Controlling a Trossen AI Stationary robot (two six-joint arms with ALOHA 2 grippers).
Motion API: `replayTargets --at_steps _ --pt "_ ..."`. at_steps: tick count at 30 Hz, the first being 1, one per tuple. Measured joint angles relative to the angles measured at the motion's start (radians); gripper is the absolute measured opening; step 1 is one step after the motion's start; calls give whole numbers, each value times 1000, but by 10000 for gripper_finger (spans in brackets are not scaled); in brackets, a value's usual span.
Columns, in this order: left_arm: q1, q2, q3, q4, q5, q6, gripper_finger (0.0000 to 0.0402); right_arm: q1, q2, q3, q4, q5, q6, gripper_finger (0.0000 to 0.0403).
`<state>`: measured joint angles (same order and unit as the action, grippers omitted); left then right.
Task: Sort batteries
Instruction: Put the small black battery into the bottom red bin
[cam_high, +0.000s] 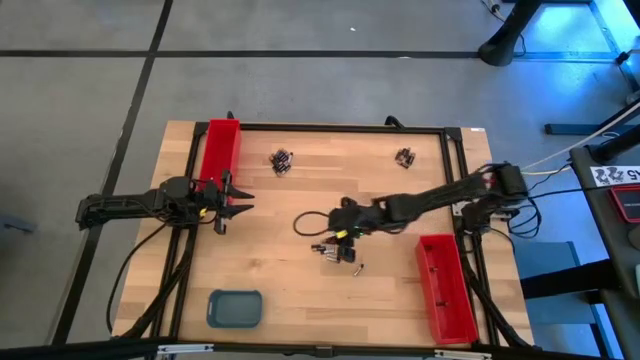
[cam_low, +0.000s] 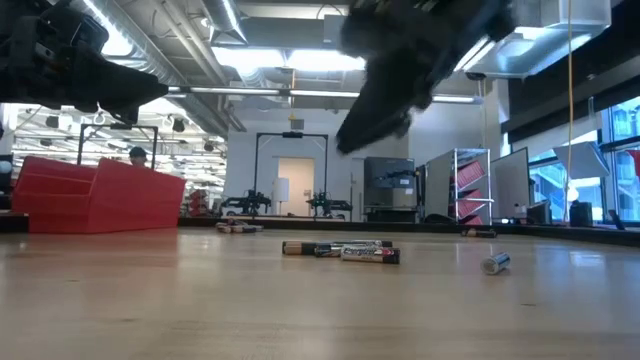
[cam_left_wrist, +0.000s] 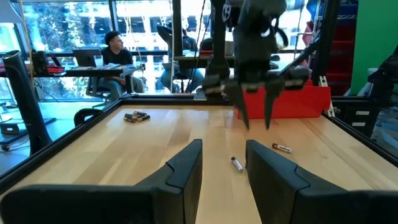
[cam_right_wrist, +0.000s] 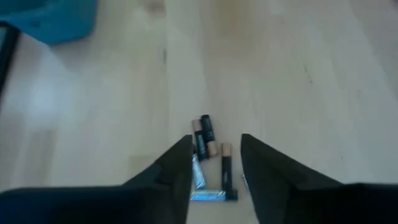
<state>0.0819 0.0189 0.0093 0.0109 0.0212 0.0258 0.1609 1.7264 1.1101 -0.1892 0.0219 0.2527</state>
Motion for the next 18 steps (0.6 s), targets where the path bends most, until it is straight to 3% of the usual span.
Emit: replayTargets --at_steps 5,10,12,18 --pt "0 0 0 0 0 0 114 -7 116 104 -65 -23 -103 161" --pt "0 5 0 0 0 0 114 -41 123 239 -331 169 -46 146" --pt "0 5 0 0 0 0 114 -86 115 279 -422 193 -27 144" --pt "0 4 0 0 0 0 114 -286 89 315 -585 87 9 144"
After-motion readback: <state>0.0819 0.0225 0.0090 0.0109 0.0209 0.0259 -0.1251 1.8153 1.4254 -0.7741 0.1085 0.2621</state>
